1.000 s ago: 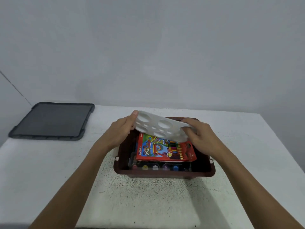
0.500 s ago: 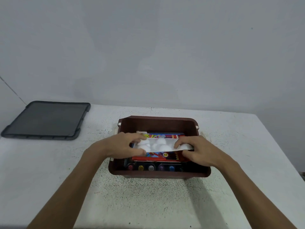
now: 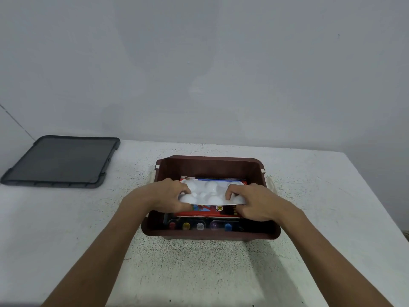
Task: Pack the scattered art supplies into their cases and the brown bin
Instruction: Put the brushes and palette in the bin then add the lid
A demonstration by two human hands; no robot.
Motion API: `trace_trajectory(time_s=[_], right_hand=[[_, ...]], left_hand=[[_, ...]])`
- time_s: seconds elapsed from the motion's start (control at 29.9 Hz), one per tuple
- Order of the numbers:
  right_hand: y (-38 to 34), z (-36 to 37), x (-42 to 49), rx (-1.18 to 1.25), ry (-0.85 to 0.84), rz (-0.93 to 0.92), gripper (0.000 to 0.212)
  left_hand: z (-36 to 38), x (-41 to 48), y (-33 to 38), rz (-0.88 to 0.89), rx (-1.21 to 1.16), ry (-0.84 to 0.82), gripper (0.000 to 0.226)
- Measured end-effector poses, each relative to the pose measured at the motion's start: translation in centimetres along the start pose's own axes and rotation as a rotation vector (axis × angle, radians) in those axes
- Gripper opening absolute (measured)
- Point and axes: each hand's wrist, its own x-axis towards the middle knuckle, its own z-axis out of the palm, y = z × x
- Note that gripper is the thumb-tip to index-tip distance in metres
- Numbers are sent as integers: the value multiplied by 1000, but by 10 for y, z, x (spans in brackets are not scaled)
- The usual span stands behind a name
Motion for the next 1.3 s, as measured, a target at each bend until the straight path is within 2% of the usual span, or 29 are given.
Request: trace_trajectory(time_s=[0.1, 0.23, 0.33, 0.47, 0.67, 0.84, 0.97, 1.07, 1.14, 1.3], right_hand=[[-3, -1, -1, -9, -7, 11, 33], [-9, 4, -2, -141, -4, -10, 41], [-8, 8, 0, -167, 29, -15, 44], [-7, 12, 2, -184, 71, -31, 47], [-5, 17, 4, -80, 120, -19, 39], [-6, 14, 8, 82, 247, -43, 31], [-20, 7, 20, 103, 330, -95, 26], [-42, 0, 35, 139, 366, -129, 26], [-61, -4, 46, 157, 376, -151, 26], [-120, -7, 82, 231, 366, -224, 27]], left_hand=[[5, 5, -5, -34, 19, 8, 62], [13, 7, -6, -79, 149, 4, 77], [15, 8, -4, -90, 128, 26, 92], [17, 9, -5, -83, 142, 78, 97], [24, 14, -11, -46, 63, 232, 79], [25, 10, -16, 27, 64, 346, 63], [17, -4, -28, 127, 14, 535, 67], [9, -15, -50, 171, -99, 693, 55], [5, -22, -68, 154, -165, 782, 46], [3, -46, -133, -69, -316, 873, 30]])
